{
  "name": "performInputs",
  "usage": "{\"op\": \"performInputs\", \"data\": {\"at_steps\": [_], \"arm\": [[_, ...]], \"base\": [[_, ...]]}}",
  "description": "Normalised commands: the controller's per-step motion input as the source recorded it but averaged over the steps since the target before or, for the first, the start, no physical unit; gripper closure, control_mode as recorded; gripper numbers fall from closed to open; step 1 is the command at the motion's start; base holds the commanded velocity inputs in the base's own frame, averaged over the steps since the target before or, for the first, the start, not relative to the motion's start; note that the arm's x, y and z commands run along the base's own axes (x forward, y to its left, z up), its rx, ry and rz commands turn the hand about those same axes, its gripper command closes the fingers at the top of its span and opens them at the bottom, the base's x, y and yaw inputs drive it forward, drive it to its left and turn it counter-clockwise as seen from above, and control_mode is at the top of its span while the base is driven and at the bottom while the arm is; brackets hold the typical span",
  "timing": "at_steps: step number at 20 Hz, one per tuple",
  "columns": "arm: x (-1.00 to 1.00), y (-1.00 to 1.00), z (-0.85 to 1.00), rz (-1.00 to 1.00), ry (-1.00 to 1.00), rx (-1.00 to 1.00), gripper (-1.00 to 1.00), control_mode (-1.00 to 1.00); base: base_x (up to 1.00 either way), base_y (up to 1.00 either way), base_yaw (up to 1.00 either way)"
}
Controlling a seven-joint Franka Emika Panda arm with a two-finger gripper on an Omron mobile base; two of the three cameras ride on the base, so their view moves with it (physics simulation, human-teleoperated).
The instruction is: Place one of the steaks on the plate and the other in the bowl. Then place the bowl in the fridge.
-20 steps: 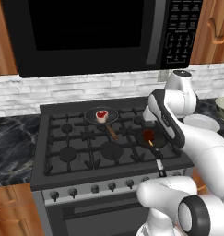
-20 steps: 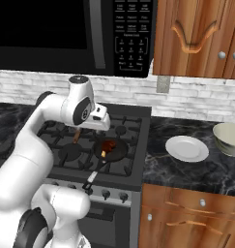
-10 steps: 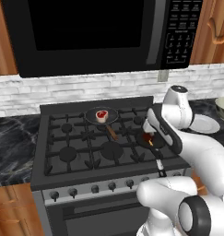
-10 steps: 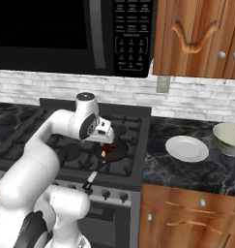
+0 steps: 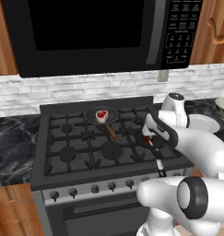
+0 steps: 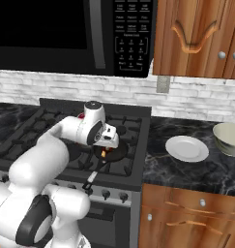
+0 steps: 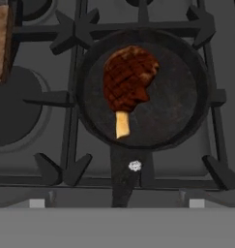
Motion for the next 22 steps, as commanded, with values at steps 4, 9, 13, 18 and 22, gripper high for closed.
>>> {"op": "performInputs", "data": {"at_steps": [4,9,13,18,22], "arm": [[0.36,0.0,-0.24,0.0,0.0,0.0,-1.0,-1.0],[0.45,0.0,-0.25,0.0,0.0,0.0,-1.0,-1.0],[0.46,0.0,-0.32,0.0,0.0,0.0,-1.0,-1.0],[0.47,-0.01,-0.37,0.0,0.0,0.0,-1.0,-1.0],[0.45,0.0,-0.35,0.0,0.0,0.0,-1.0,-1.0]], "base": [[0.0,0.0,0.0],[0.0,0.0,0.0],[0.0,0.0,0.0],[0.0,0.0,0.0],[0.0,0.0,0.0]]}}
